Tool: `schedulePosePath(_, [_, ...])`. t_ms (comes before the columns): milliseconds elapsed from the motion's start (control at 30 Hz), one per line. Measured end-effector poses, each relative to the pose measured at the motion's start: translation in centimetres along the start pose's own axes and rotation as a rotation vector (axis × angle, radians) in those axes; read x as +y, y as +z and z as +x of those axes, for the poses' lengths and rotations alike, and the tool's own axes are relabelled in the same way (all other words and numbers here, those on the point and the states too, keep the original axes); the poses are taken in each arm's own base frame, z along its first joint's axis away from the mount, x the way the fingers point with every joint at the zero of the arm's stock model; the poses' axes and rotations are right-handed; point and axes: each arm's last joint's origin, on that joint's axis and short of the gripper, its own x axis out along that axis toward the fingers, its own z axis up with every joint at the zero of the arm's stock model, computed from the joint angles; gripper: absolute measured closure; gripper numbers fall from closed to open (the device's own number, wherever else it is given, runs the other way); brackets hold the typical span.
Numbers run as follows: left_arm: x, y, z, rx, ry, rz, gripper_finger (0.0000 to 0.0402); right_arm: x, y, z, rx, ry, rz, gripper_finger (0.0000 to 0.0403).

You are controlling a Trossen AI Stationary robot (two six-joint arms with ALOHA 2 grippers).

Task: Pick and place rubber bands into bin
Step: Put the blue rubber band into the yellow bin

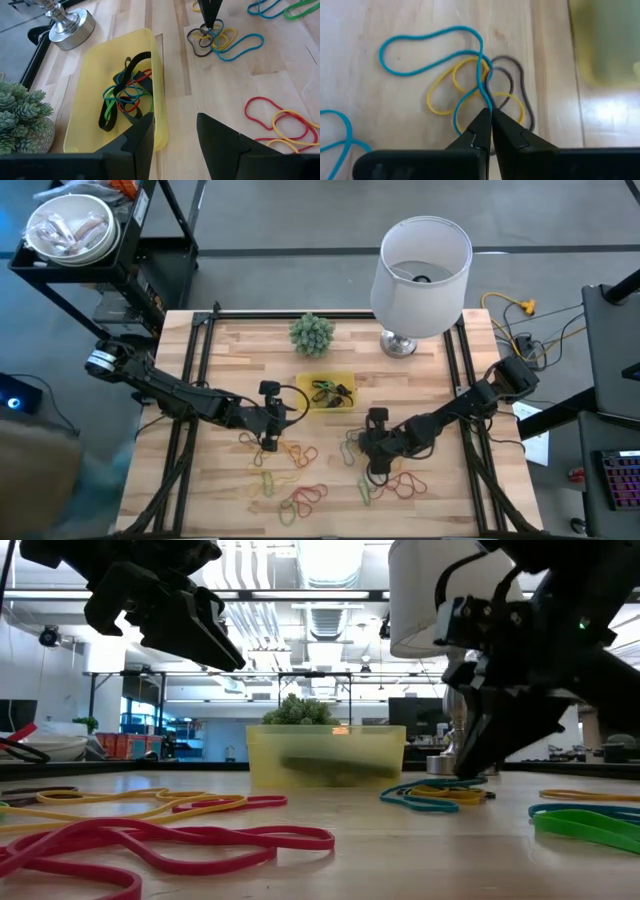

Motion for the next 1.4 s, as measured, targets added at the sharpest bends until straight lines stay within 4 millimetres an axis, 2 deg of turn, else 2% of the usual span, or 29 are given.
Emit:
schedulePosePath(367, [0.0,-0.1,0.0,0.002,0.000,0.001,0.0267,1.6,1.6,-3.4,-0.099,-0.094,-0.095,0.0395])
schedulePosePath(500, [0.0,-0.1,0.0,0.001,0.000,0.001,0.0267,1.8,1.9,-4.1,-0.124,-0.069,-0.025,0.0395])
schedulePosePath(700, [0.0,0.0,0.0,-0.005,-0.001,-0.002,0.0267,1.4,0.8,-2.7,-0.065,-0.068,0.034,0.0379])
schedulePosePath(900, [0.0,-0.1,0.0,-0.006,0.000,-0.002,0.0267,0.4,-0.2,-0.9,0.018,-0.068,0.085,0.0332])
schedulePosePath(1100, [-0.1,-0.3,0.1,-0.003,-0.001,-0.001,0.0267,0.0,-0.3,-0.3,0.032,-0.021,0.119,0.0292])
schedulePosePath(1400, [0.0,-0.3,0.1,-0.005,0.000,-0.002,0.0267,0.0,-0.4,-0.1,0.010,-0.011,0.124,0.0288])
